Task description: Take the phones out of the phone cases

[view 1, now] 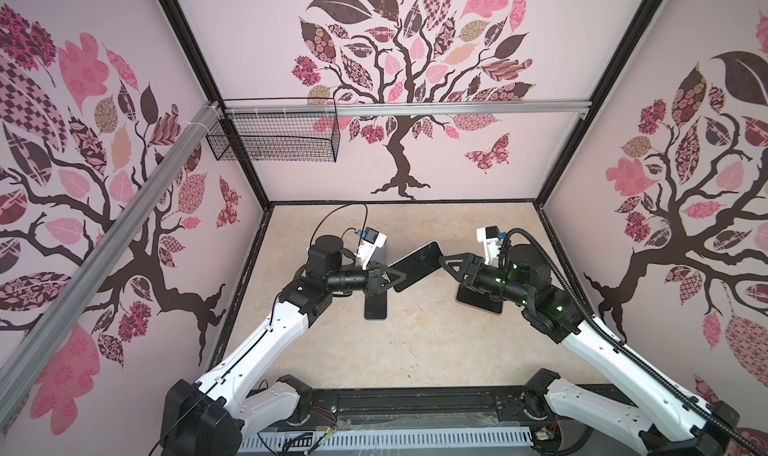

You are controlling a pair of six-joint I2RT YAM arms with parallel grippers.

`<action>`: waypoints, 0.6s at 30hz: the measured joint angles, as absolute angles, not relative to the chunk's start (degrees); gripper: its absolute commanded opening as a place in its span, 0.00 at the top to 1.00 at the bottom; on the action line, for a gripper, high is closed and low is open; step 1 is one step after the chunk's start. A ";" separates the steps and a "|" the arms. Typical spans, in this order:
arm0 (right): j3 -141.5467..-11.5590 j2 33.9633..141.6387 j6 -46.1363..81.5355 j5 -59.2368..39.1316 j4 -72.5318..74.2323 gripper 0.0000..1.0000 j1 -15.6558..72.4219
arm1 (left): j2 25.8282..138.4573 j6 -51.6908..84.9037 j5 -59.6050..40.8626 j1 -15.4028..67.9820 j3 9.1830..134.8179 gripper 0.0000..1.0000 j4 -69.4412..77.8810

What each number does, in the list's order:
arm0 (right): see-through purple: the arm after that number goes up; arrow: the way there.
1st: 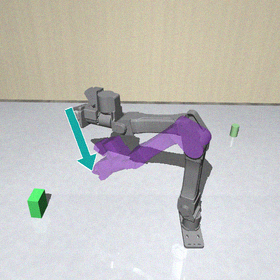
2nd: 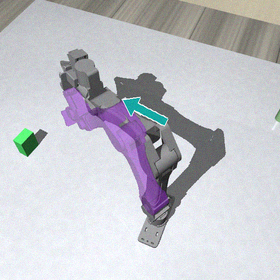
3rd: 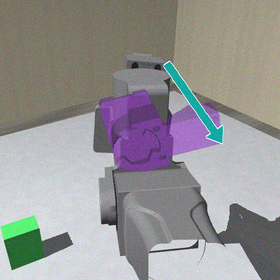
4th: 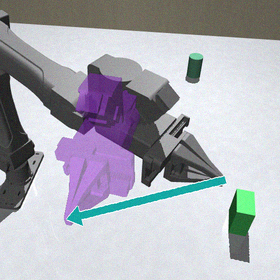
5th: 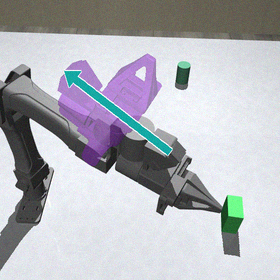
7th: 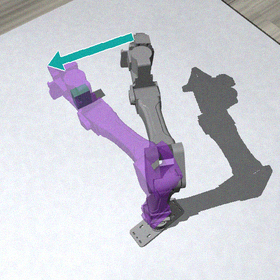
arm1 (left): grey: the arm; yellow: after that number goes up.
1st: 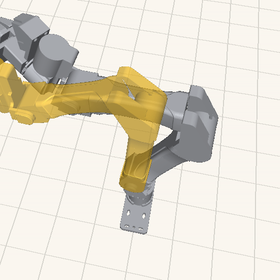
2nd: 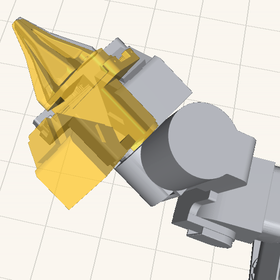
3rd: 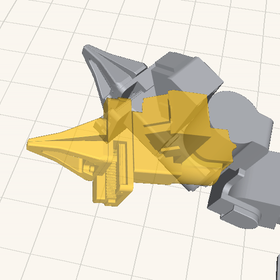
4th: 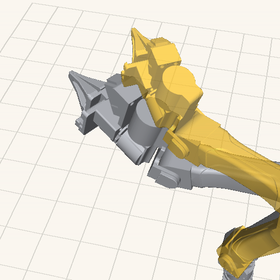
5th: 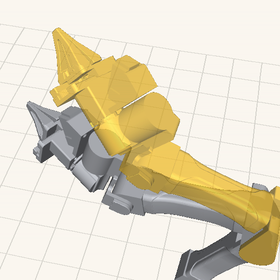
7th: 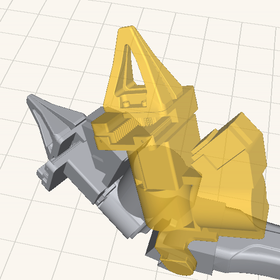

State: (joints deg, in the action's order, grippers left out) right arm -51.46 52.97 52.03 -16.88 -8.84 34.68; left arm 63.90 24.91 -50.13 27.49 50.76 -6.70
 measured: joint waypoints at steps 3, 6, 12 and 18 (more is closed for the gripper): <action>-51.46 52.99 52.01 -17.26 -8.82 0.45 34.68 | 64.12 24.77 -50.15 27.77 50.76 1.00 -6.76; -51.46 52.99 52.01 -17.52 -8.80 0.45 34.68 | 64.27 24.51 -50.19 28.23 50.76 1.00 -6.76; -51.46 52.99 51.40 -17.54 -8.86 0.44 34.68 | 64.31 24.14 -50.13 28.49 50.76 1.00 -6.76; -51.46 52.99 50.30 -15.62 -10.61 0.43 34.68 | 64.31 23.99 -49.74 28.56 50.76 1.00 -6.74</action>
State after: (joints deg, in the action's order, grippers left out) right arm -51.46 52.99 50.30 -15.62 -10.61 34.68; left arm 64.31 23.99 -49.74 28.56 50.76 -6.74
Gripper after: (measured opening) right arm 0.565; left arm 0.108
